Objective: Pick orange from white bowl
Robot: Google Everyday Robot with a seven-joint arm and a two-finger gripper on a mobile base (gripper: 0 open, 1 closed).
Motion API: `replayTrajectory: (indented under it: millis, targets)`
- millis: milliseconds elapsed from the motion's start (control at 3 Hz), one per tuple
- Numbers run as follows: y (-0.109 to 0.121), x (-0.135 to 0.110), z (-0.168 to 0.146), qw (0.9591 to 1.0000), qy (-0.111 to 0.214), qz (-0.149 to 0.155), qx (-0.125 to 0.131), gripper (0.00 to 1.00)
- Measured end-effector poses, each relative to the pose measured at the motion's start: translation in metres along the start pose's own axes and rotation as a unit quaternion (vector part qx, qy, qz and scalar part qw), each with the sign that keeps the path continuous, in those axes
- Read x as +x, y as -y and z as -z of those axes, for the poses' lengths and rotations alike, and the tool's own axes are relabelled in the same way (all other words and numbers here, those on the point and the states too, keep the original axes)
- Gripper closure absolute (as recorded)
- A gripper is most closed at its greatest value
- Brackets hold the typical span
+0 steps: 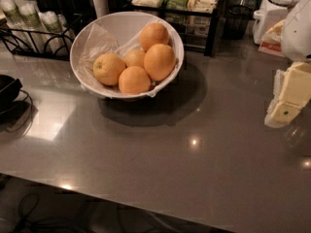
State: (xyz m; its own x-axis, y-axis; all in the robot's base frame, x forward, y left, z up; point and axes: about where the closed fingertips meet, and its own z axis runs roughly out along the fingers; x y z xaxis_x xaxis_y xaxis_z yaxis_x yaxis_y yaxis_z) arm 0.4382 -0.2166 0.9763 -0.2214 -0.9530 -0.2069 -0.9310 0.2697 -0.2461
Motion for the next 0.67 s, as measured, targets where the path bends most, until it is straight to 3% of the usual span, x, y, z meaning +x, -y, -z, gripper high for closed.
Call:
replayTrajectory:
  millis: [333,667]
  targets:
    - [0.0,0.0,0.0,1.0,0.0,0.0,0.0,0.0]
    - [0.002,-0.028,-0.011,0.9989,0.032,0.033,0.002,0.0]
